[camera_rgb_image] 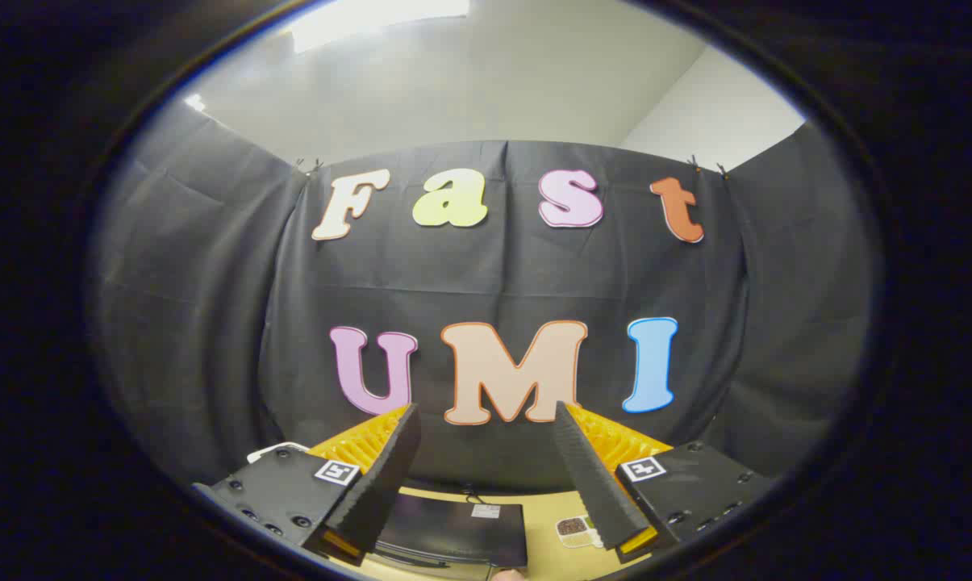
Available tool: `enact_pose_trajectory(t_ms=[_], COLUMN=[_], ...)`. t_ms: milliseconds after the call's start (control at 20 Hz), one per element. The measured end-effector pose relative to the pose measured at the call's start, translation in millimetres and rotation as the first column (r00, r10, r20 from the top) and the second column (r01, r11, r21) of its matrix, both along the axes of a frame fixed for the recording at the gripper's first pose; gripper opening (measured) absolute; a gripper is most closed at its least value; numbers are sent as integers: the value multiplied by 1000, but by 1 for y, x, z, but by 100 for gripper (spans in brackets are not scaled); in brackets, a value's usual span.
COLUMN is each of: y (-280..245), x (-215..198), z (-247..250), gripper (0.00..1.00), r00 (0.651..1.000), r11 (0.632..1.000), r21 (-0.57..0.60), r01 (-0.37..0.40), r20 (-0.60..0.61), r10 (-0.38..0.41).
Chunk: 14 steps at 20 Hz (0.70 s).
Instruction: Open the toaster oven, put the food inside, and close the toaster oven door.
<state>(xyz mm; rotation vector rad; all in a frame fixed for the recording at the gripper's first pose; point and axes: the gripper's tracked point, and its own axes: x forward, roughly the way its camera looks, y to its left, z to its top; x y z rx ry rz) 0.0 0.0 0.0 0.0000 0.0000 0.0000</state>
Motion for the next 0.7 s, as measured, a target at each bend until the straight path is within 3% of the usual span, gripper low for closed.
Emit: enact_pose_trajectory(t_ms=[700], y=[27], x=[10], z=[-23], gripper=[100], r00=[997], r11=[999], r21=[-10], r01=[-48], r20=[-54], r10=[48])
